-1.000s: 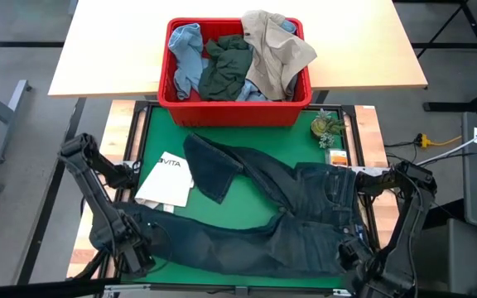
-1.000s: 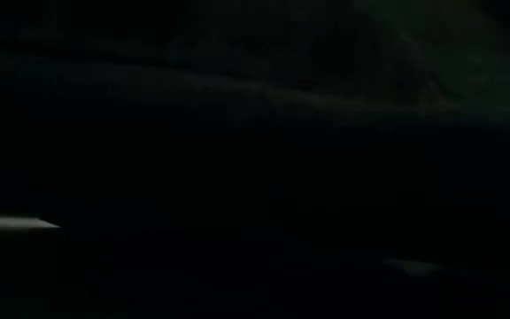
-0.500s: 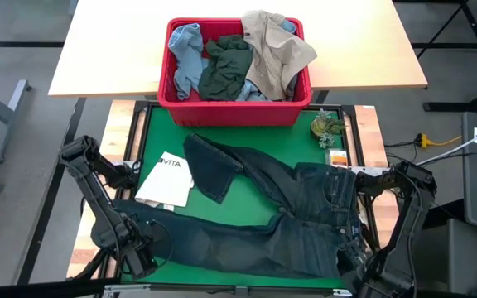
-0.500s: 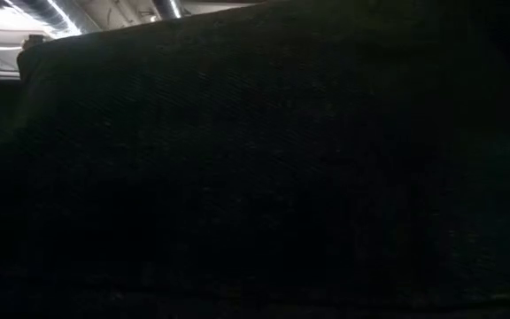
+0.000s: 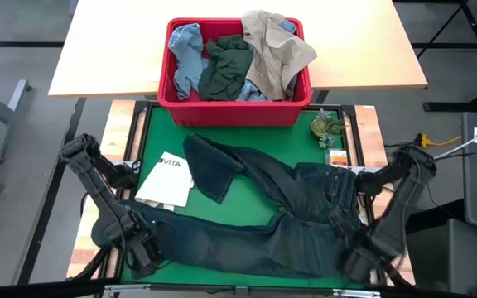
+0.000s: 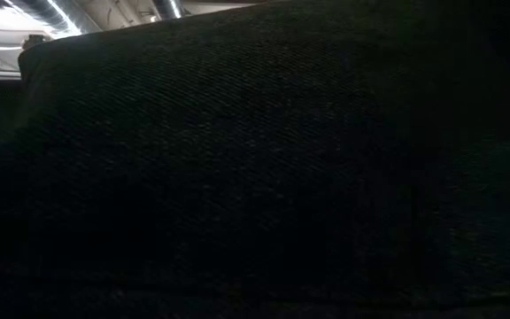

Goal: Fold laundry
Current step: Fold the dark blue pants

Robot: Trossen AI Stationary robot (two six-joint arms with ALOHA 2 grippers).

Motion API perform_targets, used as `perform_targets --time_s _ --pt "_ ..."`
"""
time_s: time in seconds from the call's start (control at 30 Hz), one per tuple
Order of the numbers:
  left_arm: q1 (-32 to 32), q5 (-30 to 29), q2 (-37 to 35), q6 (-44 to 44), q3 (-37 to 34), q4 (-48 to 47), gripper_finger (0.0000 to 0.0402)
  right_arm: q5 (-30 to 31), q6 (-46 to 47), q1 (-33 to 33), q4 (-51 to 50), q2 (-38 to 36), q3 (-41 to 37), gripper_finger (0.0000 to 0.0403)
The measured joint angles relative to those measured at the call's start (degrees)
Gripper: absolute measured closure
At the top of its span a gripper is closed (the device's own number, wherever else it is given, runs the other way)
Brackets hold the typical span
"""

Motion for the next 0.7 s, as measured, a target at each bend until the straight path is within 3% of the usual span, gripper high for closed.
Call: perform_targets --time_s 0.13,0.23,0.33,0.4,0.57,0.7 --pt "3.3 -4.4 0.0 6.5 3.2 0.1 0.0312 -4.1 -5.0 -4.9 0.2 -1.6 -7.1 0.0239" --pt "6.6 -11.2 -0.1 12.8 4.9 0.8 0.0318 -7.6 -9.9 -8.2 0.1 -2.8 -11.7 0.0239" --pt "10.3 -22.4 -0.1 25.6 4.5 4.9 0.0320 -7.6 -14.8 -11.1 1.4 -3.6 -14.8 0.0239" --pt "13.9 -25.3 -0.1 34.3 2.7 10.3 0.0321 -7.6 -18.6 -13.0 4.3 -3.9 -15.8 0.0239" --pt "24.7 -16.2 -0.1 51.7 -4.9 27.9 0.0321 -9.7 -28.1 -17.4 14.3 -4.0 -18.4 0.0239" --pt "32.1 -8.3 -0.1 60.9 -9.5 39.1 0.0321 -9.6 -31.1 -20.4 16.2 -4.0 -20.0 0.0239"
